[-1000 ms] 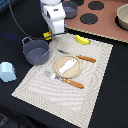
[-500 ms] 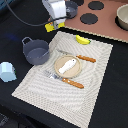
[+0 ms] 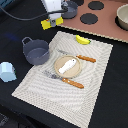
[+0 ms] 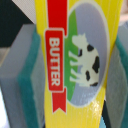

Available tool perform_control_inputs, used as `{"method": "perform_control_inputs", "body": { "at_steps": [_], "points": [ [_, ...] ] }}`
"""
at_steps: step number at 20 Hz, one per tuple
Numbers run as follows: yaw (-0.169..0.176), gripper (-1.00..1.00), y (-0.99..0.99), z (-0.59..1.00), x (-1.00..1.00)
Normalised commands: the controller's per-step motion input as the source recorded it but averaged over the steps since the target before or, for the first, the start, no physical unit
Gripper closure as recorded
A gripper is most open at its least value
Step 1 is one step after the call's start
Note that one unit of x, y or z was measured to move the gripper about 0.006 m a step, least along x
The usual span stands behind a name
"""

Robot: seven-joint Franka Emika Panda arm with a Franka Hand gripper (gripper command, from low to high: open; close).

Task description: Interact with the objects in diverse but meaningful ways.

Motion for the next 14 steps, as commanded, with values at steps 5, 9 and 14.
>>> {"method": "perform_control_inputs", "body": {
  "at_steps": [5,9,14],
  "points": [
    [-0.001,1.0,-0.87,0.15,0.61],
    [0.0,1.0,-0.88,0.06,0.62],
    [0.0,1.0,-0.89,0.02,0.58]
  ]
}}
